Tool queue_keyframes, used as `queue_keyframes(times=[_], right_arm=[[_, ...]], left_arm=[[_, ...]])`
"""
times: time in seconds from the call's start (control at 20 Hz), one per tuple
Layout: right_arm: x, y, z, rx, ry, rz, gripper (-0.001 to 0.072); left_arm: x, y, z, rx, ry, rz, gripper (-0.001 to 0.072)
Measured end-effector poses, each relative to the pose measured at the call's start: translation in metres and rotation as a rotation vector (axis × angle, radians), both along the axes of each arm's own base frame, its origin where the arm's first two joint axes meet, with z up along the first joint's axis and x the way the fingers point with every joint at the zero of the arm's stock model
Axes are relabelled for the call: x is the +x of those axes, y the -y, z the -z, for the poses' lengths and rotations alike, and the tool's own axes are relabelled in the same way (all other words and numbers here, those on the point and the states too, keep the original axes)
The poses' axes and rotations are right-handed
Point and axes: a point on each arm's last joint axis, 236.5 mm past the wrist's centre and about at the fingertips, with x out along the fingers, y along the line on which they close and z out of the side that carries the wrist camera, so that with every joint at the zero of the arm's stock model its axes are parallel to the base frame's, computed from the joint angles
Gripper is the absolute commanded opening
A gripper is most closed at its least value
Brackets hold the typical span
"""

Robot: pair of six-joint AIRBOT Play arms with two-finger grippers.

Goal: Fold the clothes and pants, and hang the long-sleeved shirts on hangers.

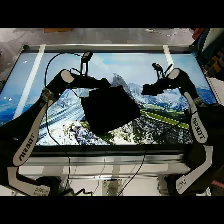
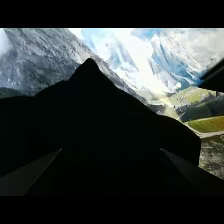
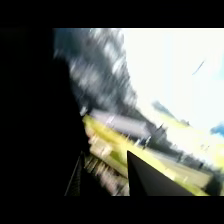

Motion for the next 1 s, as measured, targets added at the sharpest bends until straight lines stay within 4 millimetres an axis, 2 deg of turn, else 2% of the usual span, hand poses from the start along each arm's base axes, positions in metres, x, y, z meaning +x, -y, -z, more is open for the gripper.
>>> queue_keyframes(times=[0.05,0.1,0.25,0.4,0.55,0.7,0.85,1.0], right_arm=[[-0.011,-0.003,-0.005,0.057,-0.046,-0.032,0.0571],[-0.02,-0.005,-0.009,0.098,-0.081,-0.064,0.0621],[-0.031,-0.011,-0.01,0.114,-0.091,-0.152,0.0624],[-0.044,-0.027,-0.006,0.083,-0.078,-0.281,0.0624],[-0.052,-0.034,0.008,-0.004,-0.065,-0.378,0.0635],[-0.043,-0.047,0.024,-0.108,0.012,-0.447,0.0636],[-0.019,-0.062,0.035,-0.238,0.142,-0.468,0.0635],[0.004,-0.075,0.037,-0.314,0.226,-0.401,0.0628]], left_arm=[[-0.001,-0.001,0.0,-0.002,-0.008,0.001,0.0694],[-0.002,-0.002,0.001,-0.003,-0.015,0.003,0.0694],[-0.004,-0.001,0.0,-0.023,-0.034,0.006,0.0694],[-0.006,0.0,-0.001,-0.031,-0.043,0.008,0.0694],[-0.008,0.001,0.0,-0.034,-0.051,0.014,0.0694],[-0.013,0.002,0.001,-0.034,-0.071,0.031,0.0694],[-0.019,0.003,0.004,-0.03,-0.088,0.048,0.0693],[-0.022,0.004,0.005,-0.028,-0.098,0.058,0.0693]])
